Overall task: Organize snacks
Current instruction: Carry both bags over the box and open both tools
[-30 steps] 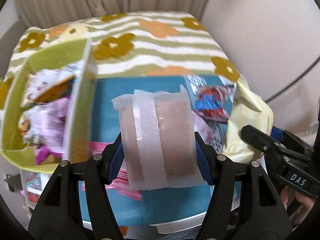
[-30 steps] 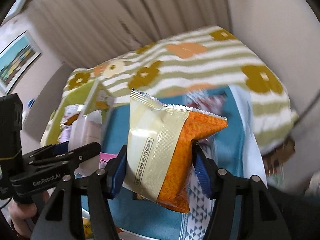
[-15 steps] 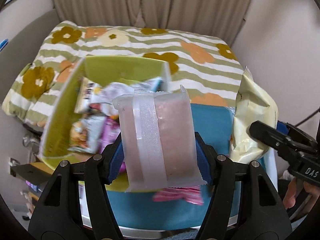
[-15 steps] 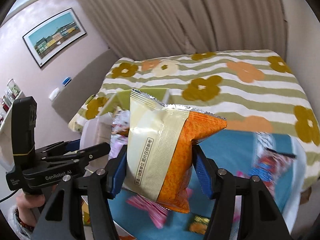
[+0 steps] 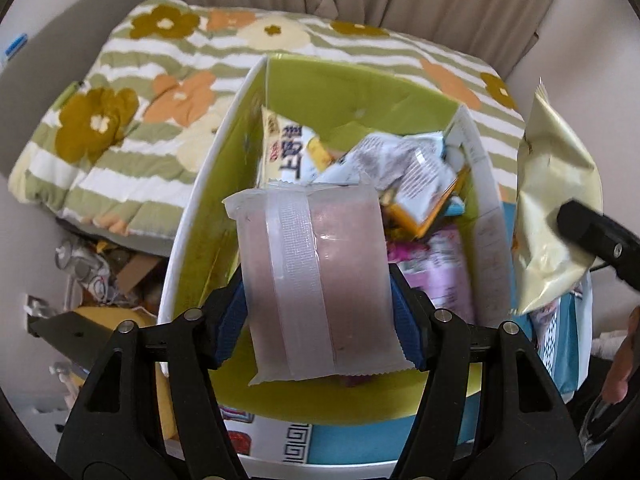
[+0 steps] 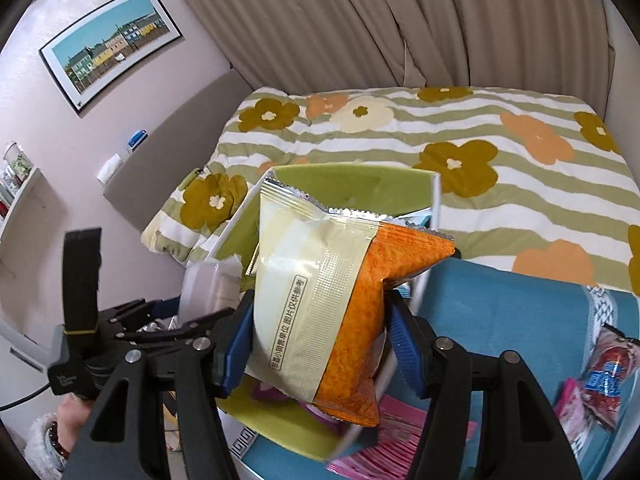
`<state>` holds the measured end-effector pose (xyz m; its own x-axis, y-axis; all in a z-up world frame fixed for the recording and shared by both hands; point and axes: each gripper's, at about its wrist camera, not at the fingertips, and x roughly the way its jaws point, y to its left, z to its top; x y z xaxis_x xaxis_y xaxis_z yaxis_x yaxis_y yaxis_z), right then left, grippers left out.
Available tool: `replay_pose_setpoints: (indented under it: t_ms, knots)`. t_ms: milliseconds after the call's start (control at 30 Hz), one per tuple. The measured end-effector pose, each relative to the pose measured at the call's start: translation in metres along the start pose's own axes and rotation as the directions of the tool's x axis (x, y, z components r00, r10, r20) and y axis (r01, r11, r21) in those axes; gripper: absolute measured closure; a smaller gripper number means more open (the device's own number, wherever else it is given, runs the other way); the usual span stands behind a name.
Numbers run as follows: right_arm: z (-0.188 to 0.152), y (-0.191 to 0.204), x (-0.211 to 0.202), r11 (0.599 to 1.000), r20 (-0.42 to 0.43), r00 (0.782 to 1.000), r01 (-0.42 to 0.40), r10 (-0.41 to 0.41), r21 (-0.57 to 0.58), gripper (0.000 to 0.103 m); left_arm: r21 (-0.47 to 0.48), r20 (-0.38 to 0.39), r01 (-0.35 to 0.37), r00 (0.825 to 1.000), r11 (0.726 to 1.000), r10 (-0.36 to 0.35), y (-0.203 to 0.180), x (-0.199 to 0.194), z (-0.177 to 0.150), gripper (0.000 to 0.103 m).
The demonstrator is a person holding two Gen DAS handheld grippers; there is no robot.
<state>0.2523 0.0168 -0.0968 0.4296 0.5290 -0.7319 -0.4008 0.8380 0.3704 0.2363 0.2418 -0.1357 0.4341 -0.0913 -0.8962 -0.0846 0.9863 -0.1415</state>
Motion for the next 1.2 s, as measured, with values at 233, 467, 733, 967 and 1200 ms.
replay_pose_setpoints:
  t_ms: [233, 467, 733, 967, 1200]
  knots:
    - [0.009, 0.020, 0.014, 0.999, -0.016, 0.999, 0.047, -0.047, -0.005, 0.045, 0.034, 0.031, 0.018, 0.999, 0.999, -0.019, 0.024, -0.005, -0.003, 0.001]
    - [0.022, 0.045, 0.029, 0.995, -0.036, 0.997, 0.066, -0.069, -0.068, 0.045, 0.071, 0.031, 0.030, 0.999, 0.997, -0.032, 0.038, -0.005, -0.002, 0.001]
    - [0.027, 0.065, 0.073, 0.994, -0.104, 0.992, 0.058, -0.067, -0.090, 0.045, 0.128, 0.021, 0.025, 0.999, 0.991, -0.028, 0.039, 0.000, -0.002, 0.001]
    - [0.031, 0.078, 0.094, 0.997, -0.088, 0.996, 0.027, -0.034, -0.075, 0.005, 0.146, -0.005, 0.038, 0.999, 0.989, -0.038, 0.043, 0.005, -0.010, 0.001]
    - [0.023, 0.082, 0.081, 0.991, -0.028, 0.996, 0.081, -0.084, -0.103, 0.001, 0.141, -0.011, 0.055, 0.998, 0.988, -0.054, 0.044, 0.006, -0.013, 0.001]
